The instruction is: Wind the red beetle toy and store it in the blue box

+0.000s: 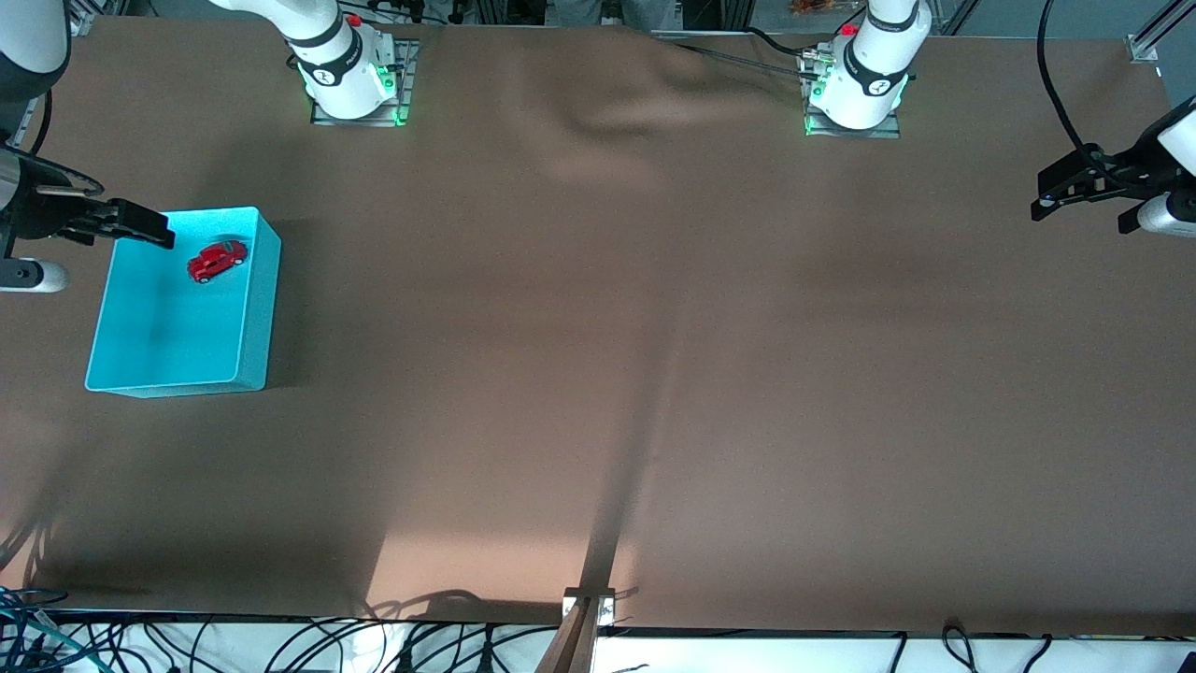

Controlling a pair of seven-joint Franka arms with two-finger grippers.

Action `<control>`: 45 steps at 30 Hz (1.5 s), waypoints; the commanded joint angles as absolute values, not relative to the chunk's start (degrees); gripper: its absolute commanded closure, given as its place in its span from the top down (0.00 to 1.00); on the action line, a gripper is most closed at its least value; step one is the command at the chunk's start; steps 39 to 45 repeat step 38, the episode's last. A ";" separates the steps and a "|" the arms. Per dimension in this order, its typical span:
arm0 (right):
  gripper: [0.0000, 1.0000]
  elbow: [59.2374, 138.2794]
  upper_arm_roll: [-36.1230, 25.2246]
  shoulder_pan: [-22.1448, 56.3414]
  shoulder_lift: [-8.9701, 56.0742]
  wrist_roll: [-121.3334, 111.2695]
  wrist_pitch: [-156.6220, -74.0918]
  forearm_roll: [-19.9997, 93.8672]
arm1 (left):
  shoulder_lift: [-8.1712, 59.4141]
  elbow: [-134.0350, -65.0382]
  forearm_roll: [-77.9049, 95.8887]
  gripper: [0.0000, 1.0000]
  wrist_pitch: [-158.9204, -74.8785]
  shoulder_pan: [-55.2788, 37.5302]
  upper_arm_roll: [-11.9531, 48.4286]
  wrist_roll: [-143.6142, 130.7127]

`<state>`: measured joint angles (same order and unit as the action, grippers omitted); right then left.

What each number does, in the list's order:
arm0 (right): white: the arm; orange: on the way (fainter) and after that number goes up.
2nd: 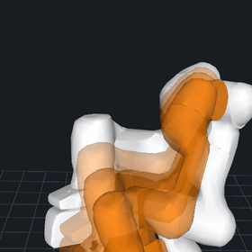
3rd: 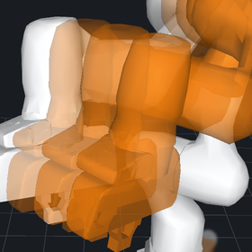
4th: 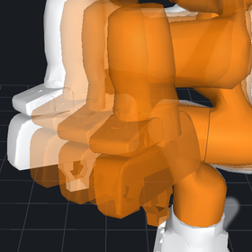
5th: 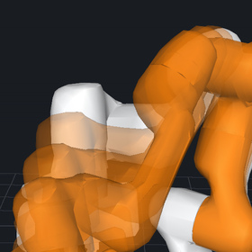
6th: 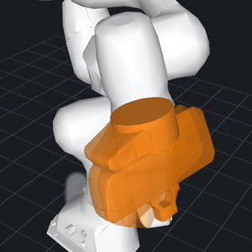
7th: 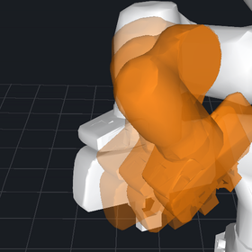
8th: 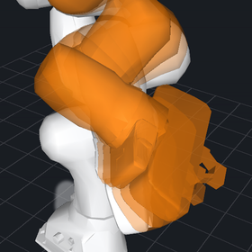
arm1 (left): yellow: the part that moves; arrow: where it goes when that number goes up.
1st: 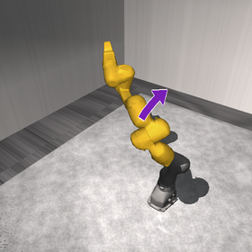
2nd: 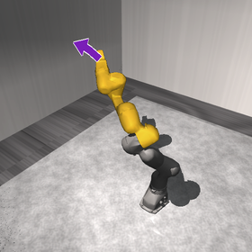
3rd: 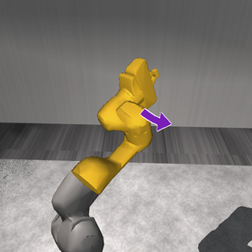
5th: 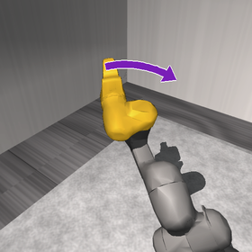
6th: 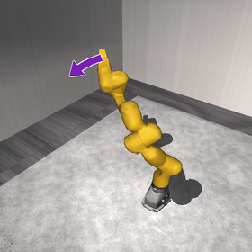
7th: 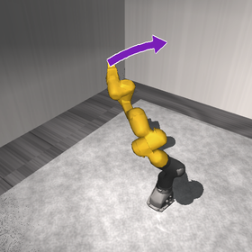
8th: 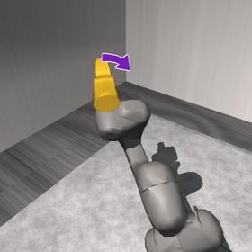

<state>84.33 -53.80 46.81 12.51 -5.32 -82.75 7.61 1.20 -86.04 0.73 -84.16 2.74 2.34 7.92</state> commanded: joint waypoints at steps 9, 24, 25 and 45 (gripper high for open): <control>1.00 84.55 -43.88 39.31 11.08 -5.71 -83.58 5.81 | 1.67 -84.73 1.76 1.00 -82.88 3.34 2.46 8.17; 1.00 89.46 -15.31 14.43 4.75 -4.57 -84.90 -0.53 | 1.67 -84.73 1.84 1.00 -82.88 3.43 2.46 8.17; 1.00 90.34 -13.38 12.59 4.05 -4.40 -85.34 -0.70 | 1.67 -84.73 1.76 1.00 -82.88 3.43 2.46 8.17; 1.00 94.66 -4.92 3.60 0.70 -4.13 -87.63 -1.05 | 1.67 -84.64 1.85 1.00 -82.88 3.34 2.46 8.17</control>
